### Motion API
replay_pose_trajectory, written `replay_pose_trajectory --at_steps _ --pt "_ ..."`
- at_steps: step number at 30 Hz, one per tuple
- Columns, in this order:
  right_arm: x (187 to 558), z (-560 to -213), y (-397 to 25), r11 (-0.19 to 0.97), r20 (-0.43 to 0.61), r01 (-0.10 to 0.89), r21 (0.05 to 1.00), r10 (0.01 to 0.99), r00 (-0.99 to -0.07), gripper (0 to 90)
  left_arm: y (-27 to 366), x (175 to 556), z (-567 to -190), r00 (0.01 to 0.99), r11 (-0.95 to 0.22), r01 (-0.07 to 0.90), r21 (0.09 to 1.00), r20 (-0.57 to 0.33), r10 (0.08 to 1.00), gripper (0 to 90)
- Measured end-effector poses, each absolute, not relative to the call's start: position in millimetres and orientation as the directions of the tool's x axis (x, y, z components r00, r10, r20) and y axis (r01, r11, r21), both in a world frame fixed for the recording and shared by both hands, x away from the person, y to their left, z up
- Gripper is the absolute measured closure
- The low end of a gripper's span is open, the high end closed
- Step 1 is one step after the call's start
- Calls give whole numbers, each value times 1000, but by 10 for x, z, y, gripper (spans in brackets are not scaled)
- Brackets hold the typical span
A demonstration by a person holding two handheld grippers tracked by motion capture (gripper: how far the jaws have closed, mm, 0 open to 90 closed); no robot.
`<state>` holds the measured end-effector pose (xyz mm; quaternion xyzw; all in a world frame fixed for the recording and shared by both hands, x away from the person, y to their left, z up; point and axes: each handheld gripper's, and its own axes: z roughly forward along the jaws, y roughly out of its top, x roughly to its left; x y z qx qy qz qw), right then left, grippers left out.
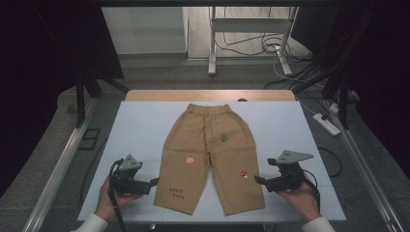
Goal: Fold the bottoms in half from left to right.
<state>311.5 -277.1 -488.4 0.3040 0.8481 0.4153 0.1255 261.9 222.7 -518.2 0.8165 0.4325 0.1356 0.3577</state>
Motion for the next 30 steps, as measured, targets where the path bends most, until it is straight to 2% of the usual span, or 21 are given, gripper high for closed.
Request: replay_pose_trajectory --at_steps 30 --pt "3134 -4925 -2679 492 29 408 769 610 -792 146 2254 2661 -5184 598 -367 609 703 -103 795 105"
